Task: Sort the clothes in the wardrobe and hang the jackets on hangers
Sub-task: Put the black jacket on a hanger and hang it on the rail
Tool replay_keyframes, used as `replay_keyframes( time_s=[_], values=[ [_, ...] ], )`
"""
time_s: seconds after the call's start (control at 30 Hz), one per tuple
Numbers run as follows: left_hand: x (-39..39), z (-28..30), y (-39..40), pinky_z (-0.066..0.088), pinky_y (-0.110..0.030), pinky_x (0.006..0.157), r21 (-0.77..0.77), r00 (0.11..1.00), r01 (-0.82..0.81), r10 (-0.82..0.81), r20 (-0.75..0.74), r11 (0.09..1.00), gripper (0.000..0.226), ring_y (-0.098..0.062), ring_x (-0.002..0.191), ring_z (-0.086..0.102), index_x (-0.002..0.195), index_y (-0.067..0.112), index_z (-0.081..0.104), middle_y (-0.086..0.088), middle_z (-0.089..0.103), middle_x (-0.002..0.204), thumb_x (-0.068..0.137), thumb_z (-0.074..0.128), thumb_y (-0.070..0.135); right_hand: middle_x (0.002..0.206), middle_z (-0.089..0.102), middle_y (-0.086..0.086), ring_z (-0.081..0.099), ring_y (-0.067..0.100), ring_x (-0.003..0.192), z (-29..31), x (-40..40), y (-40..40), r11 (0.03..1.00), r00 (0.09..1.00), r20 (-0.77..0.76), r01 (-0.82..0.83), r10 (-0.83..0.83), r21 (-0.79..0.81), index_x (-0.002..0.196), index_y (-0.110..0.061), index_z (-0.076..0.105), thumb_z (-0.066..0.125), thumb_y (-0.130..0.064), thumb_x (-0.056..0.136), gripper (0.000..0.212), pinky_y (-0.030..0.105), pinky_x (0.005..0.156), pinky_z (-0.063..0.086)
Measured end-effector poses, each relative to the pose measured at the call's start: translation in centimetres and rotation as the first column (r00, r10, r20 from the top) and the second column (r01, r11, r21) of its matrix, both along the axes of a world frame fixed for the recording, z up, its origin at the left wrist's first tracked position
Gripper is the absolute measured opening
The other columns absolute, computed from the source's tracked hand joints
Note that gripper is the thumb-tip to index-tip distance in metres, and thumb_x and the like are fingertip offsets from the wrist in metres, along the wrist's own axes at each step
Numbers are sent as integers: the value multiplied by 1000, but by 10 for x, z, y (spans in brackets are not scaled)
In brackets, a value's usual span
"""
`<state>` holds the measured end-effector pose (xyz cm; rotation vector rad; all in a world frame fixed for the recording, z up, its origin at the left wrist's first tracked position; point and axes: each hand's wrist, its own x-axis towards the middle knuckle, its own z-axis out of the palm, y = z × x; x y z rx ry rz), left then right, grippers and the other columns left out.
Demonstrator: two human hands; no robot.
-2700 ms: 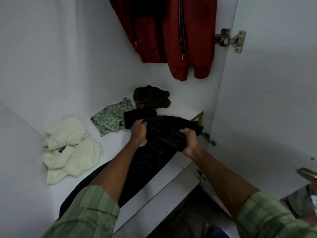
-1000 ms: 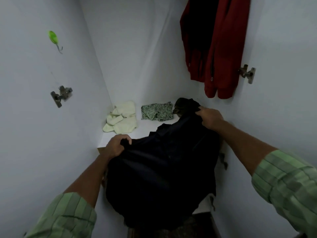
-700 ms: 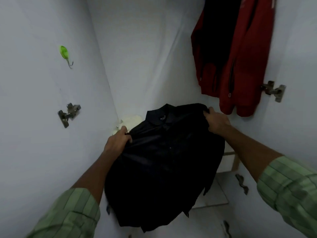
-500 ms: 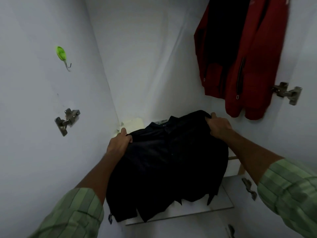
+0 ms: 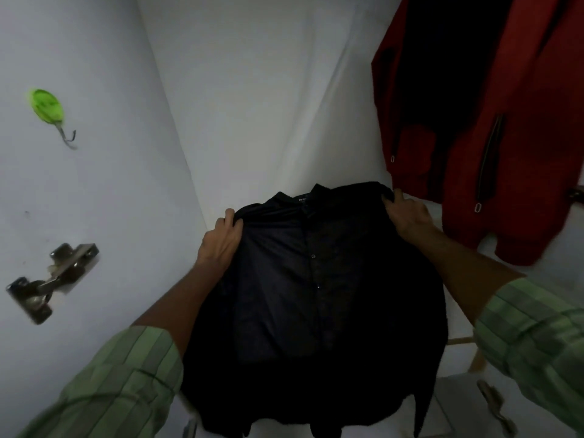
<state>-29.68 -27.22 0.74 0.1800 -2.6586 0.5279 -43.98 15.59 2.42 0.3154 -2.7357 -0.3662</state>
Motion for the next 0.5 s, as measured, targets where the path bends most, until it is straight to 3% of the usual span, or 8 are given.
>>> replay_keyframes(
  time_s=[0.1, 0.2, 0.33, 0.43, 0.5],
  values=[
    [-39, 15, -4, 37, -28, 40, -38, 998, -9, 11, 59, 999, 72, -22, 80, 50, 114, 14, 57, -8, 45, 116, 52, 91, 31, 158, 27, 22, 65, 32, 105, 10, -57, -6, 998, 1000, -10, 27, -27, 59, 162, -20, 15, 59, -22, 100, 76, 39, 70, 56],
    [-78, 29, -1, 36, -30, 47, -96, 995, -58, 66, 74, 994, 94, -22, 88, 47, 130, 17, 51, -8, 42, 128, 50, 85, 54, 161, 24, 22, 64, 36, 110, 21, -106, -11, 997, 999, -23, 31, -30, 68, 162, -21, 14, 56, -27, 102, 74, 41, 73, 57],
    [-128, 41, 4, 33, -32, 58, -157, 986, -161, 166, 15, 974, 86, -23, 100, 45, 148, 18, 35, -8, 32, 148, 74, 71, 45, 163, 19, 22, 56, 43, 123, 30, -170, -16, 999, 1000, -8, 21, -20, 25, 163, -21, 8, 58, -36, 101, 82, 47, 88, 58],
    [-169, 35, 5, 38, -33, 71, -122, 980, -198, 197, -21, 973, 88, -24, 114, 44, 158, 19, 19, -9, 18, 161, 87, 59, 49, 166, 13, 21, 44, 42, 138, 26, -212, -22, 999, 999, 4, 53, -53, 5, 163, -19, 0, 53, -36, 103, 81, 48, 107, 49],
    [-192, 21, 7, 43, -36, 82, -13, 983, -182, 182, 16, 983, 91, -27, 124, 41, 160, 21, 12, -9, 13, 164, 89, 57, 56, 163, 18, 23, 52, 38, 130, 15, -231, -29, 998, 999, 5, 53, -53, 23, 163, -17, 0, 57, -36, 101, 87, 44, 101, 53]
  ],
)
